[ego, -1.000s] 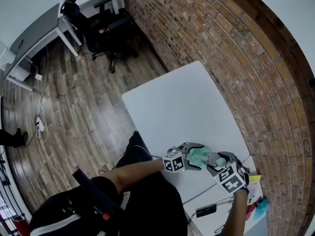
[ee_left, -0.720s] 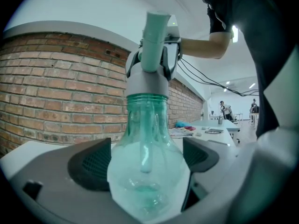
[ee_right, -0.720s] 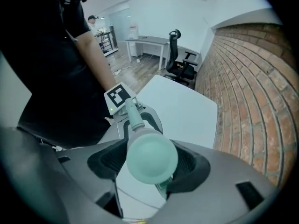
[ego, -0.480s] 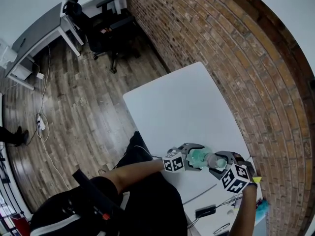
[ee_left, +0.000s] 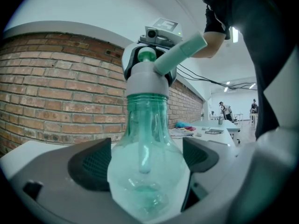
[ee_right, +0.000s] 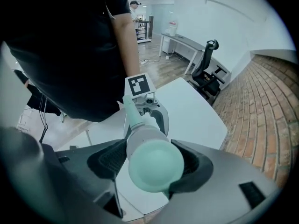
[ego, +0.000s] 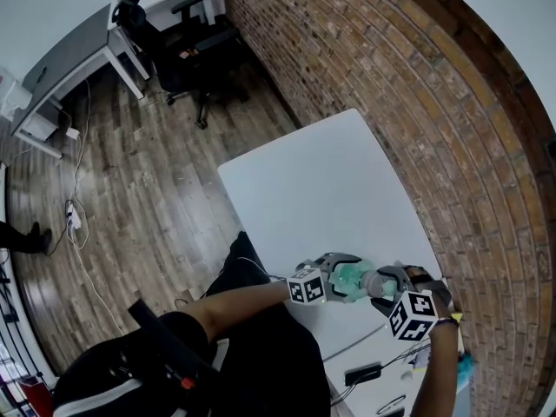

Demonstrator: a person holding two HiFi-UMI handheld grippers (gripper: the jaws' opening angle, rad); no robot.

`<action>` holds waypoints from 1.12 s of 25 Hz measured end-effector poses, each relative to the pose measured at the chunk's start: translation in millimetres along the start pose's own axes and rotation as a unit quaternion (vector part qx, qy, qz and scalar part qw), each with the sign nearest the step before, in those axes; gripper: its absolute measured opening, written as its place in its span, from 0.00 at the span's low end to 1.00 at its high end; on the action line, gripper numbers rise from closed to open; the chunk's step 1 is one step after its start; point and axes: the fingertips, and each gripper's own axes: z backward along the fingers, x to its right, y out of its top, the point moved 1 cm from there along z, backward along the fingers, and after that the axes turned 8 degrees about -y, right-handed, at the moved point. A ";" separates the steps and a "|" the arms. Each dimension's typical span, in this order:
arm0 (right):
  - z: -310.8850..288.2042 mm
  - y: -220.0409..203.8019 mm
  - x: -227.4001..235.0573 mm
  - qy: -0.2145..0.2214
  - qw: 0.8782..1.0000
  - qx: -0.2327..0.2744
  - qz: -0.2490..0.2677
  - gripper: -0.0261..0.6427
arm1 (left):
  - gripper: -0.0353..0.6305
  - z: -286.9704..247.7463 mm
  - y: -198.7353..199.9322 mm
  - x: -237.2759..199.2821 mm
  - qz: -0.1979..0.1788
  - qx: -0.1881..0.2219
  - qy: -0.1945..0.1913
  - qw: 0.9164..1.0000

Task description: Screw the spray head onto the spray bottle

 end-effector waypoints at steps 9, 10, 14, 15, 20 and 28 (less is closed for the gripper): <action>36.4 7.5 12.5 -0.046 0.978 0.058 -0.195 0.45 | 0.76 1.4 1.1 -0.1 -0.001 0.002 0.001 1.000; 40.7 6.2 19.0 -0.062 0.967 0.066 -0.239 0.45 | 0.76 1.3 0.5 -0.4 0.000 0.002 0.001 1.000; 40.2 -0.7 23.8 -0.086 0.935 0.071 -0.335 0.45 | 0.76 0.0 -0.8 0.9 0.000 0.001 -0.001 1.000; 36.2 -1.3 20.8 -0.082 0.939 0.063 -0.329 0.45 | 0.76 0.3 -0.9 1.1 0.000 0.001 -0.001 1.000; 19.8 -4.6 16.5 -0.062 0.960 0.014 -0.272 0.45 | 0.76 -0.1 -0.5 -0.9 0.001 0.004 0.002 1.000; 9.6 0.1 9.8 -0.016 0.980 -0.012 -0.196 0.44 | 0.76 0.0 1.2 0.4 0.001 0.004 0.002 1.000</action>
